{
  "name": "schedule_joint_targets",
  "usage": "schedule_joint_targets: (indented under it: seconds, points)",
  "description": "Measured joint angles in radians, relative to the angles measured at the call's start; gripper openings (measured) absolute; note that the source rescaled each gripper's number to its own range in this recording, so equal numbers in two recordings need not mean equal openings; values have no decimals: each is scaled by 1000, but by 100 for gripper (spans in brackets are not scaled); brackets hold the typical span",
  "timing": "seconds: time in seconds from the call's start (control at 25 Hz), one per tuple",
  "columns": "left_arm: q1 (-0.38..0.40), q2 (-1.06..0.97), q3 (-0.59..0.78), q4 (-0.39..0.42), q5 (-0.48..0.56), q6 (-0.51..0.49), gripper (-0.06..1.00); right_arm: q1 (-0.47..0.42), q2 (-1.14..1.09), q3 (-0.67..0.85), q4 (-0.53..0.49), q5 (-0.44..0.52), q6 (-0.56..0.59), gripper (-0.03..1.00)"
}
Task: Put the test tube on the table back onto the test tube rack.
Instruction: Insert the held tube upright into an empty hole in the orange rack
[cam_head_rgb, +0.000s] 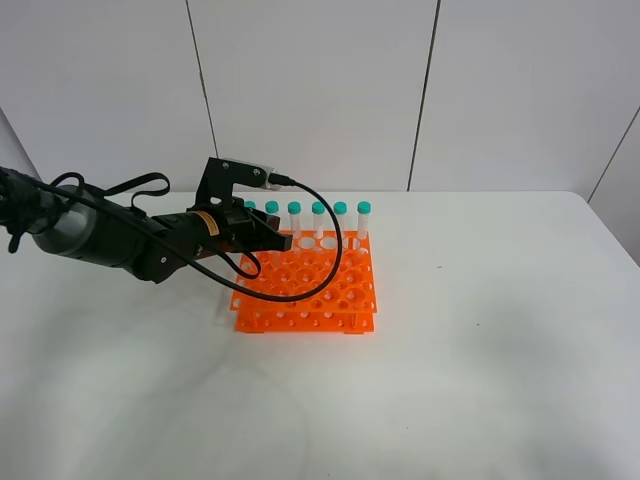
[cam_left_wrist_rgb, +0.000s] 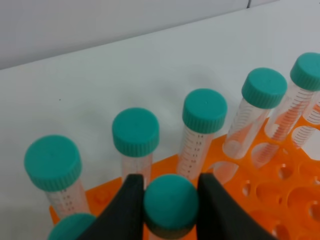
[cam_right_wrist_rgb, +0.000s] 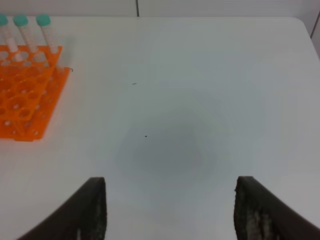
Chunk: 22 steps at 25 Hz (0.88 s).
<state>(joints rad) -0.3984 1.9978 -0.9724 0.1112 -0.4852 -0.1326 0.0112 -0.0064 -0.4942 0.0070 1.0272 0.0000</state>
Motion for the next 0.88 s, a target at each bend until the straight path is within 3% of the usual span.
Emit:
schedule_joint_targets:
  seconds: [0.72,0.88]
  points:
    - [0,0,0,0,2,-23,5,0,0,0,0,0,0,59]
    - [0,0,0,0,6,-23,12,0,0,0,0,0,0,59]
